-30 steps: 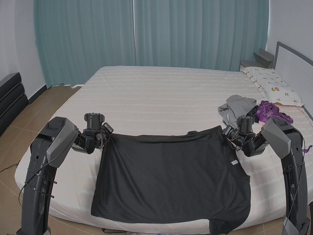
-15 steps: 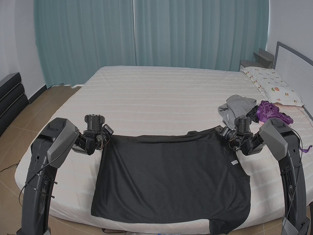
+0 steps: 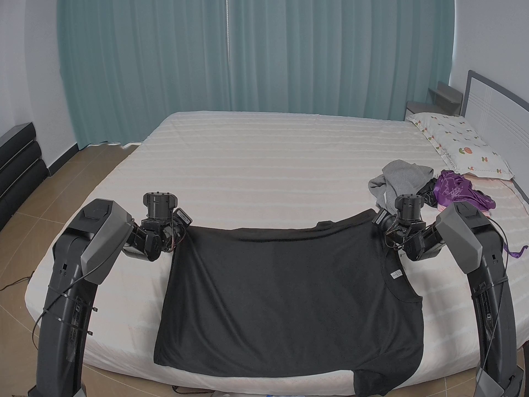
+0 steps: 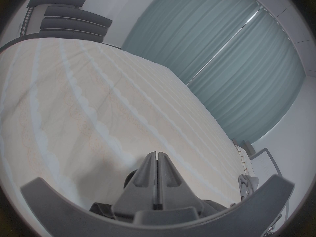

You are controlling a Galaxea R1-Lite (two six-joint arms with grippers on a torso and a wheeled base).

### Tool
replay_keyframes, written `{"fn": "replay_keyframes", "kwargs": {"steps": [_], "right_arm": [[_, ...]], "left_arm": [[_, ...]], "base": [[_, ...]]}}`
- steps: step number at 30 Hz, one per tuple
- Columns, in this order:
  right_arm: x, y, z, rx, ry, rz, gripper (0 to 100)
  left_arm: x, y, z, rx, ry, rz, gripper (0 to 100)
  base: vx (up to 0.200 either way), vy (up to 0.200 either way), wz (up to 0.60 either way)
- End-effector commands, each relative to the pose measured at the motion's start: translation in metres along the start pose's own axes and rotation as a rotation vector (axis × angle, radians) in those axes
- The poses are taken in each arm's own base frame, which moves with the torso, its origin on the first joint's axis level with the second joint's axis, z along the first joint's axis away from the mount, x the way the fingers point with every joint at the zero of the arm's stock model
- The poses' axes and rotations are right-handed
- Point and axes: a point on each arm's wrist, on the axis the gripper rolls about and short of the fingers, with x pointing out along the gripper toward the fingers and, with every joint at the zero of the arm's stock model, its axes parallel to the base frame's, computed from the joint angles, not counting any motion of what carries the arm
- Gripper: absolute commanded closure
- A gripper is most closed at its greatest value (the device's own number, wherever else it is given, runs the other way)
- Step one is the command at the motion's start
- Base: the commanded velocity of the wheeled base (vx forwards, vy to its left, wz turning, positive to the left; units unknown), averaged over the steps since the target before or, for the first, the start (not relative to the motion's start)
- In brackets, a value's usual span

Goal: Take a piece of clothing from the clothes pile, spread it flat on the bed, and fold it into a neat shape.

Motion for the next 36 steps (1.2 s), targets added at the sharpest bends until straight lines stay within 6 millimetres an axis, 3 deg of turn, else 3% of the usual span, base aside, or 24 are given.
{"fn": "replay_keyframes", "kwargs": {"steps": [1,12,15,32,33,36], "right_arm": [[-0.005,0.006,0.021,0.014,-0.059,0.020,100],[-0.013,0.024,0.059,0.023,-0.215,0.074,100],[-0.013,0.026,0.061,0.015,-0.234,0.081,100],[0.009,-0.002,0.018,-0.051,-0.174,0.035,100],[0.010,-0.004,0.016,-0.051,-0.170,0.032,100],[0.011,-0.005,0.012,-0.054,-0.161,0.029,100]], "left_arm": [[0.005,-0.002,0.003,-0.005,-0.040,-0.002,100],[0.010,-0.006,0.010,-0.021,-0.141,-0.044,100],[0.008,-0.010,0.014,-0.027,-0.155,-0.062,100],[0.027,-0.004,0.000,0.020,-0.160,-0.066,100],[0.027,-0.004,0.000,0.022,-0.159,-0.065,0],[0.028,-0.003,-0.001,0.022,-0.157,-0.063,0]], "base": [[0.000,0.000,0.00],[0.000,0.000,0.00],[0.000,0.000,0.00],[0.000,0.000,0.00],[0.000,0.000,0.00],[0.000,0.000,0.00]]}}
